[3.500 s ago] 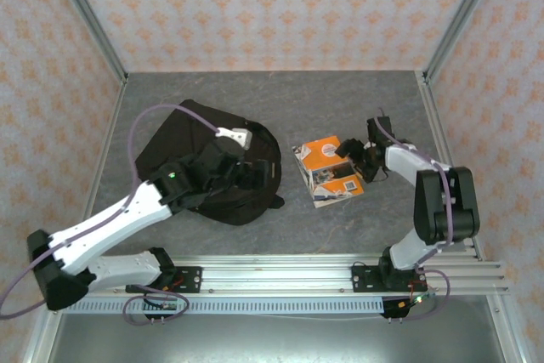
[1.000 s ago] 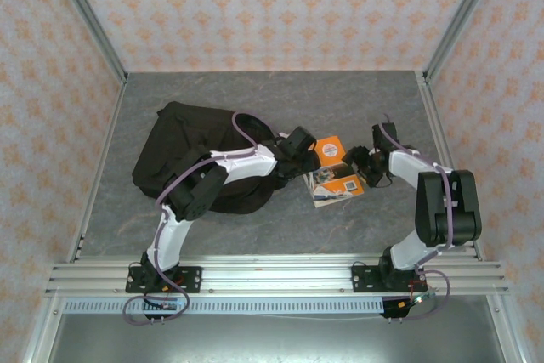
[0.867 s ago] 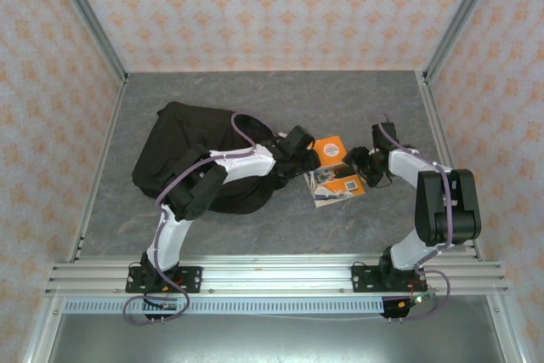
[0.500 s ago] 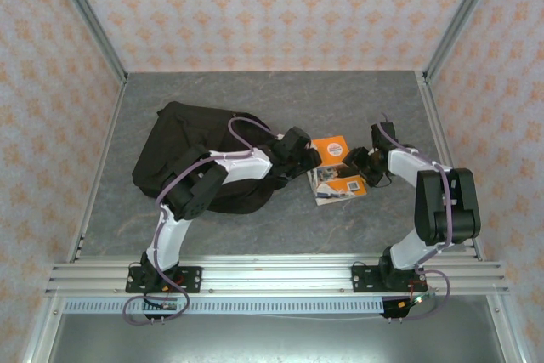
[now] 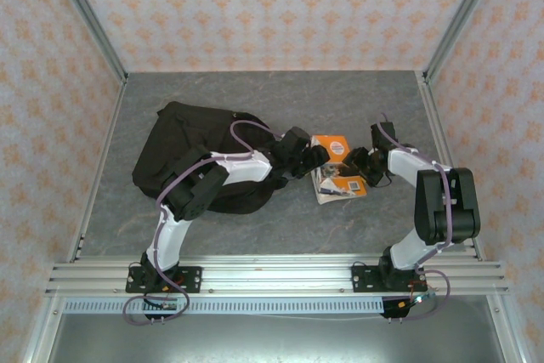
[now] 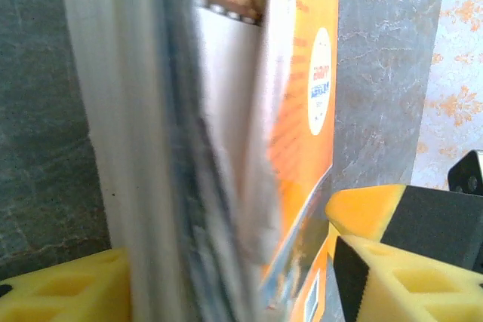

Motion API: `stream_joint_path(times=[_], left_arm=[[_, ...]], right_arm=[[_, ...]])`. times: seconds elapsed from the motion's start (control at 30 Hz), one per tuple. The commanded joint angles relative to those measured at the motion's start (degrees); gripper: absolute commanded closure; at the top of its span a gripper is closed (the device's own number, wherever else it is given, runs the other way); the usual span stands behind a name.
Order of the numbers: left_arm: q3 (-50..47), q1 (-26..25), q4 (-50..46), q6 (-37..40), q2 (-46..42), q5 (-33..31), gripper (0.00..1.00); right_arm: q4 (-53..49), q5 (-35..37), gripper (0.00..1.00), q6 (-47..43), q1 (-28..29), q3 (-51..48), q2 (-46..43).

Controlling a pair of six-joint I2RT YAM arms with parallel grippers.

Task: Pack the student bag
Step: Pick up the book from the middle-right of the table.

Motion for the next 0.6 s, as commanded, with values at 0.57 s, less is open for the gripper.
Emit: stream_joint_path(times=[0.57], left_arm=[[-1.13,0.21,1.64,0.53,-3.87,4.36,0.73]], right_arm=[[-6.01,5.4,0.21,2.09,2.31,0.43,-8.1]])
